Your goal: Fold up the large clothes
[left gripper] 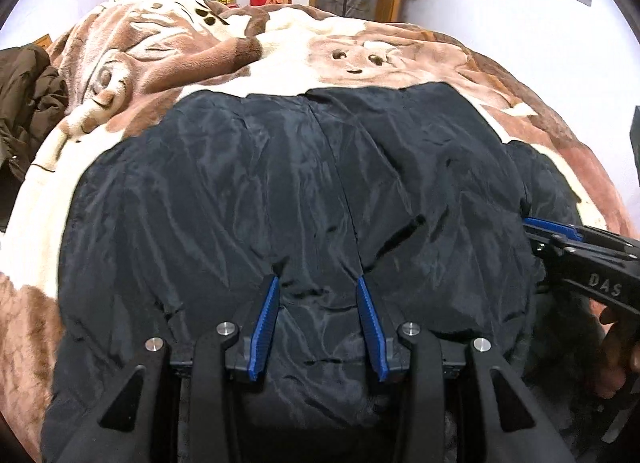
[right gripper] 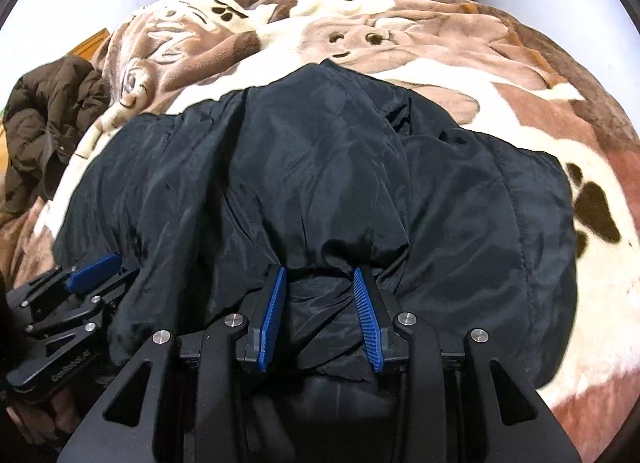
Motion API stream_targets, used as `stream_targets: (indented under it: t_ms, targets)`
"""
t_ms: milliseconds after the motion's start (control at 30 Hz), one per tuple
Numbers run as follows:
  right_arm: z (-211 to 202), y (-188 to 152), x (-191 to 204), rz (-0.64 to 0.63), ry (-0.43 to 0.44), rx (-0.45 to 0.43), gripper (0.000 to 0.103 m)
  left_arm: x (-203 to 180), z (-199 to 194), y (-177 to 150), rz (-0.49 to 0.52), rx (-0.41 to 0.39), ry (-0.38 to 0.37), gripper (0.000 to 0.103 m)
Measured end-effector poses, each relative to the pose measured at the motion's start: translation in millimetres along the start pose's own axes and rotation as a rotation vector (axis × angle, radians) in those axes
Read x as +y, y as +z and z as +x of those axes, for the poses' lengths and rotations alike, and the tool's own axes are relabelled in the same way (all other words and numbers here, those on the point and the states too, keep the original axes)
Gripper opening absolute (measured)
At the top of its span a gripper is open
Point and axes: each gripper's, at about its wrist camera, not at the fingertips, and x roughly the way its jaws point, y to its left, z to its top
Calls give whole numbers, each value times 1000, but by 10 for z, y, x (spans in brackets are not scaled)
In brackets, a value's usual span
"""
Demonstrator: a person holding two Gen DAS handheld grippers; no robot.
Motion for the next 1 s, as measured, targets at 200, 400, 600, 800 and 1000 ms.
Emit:
stream_targets:
  t_ms: [200, 400, 600, 800, 1000]
  targets:
    - [-511, -190, 26, 4, -13, -49, 37, 1, -479, -100, -9, -32, 15, 42]
    - [-1107, -484, 137, -13, 4, -112, 41, -23, -1041, -340, -9, -71, 25, 42]
    - [-1560, -784, 287, -41, 11, -160, 44, -96, -1517, -610, -8, -103, 24, 42]
    - [-1850, -1166, 411, -48, 43, -173, 45, -175, -1867, -904, -12, -113, 16, 42]
    - [-2005, -1495, 446, -36, 58, -183, 45, -211, -2078, -1172, -13, -110, 9, 43]
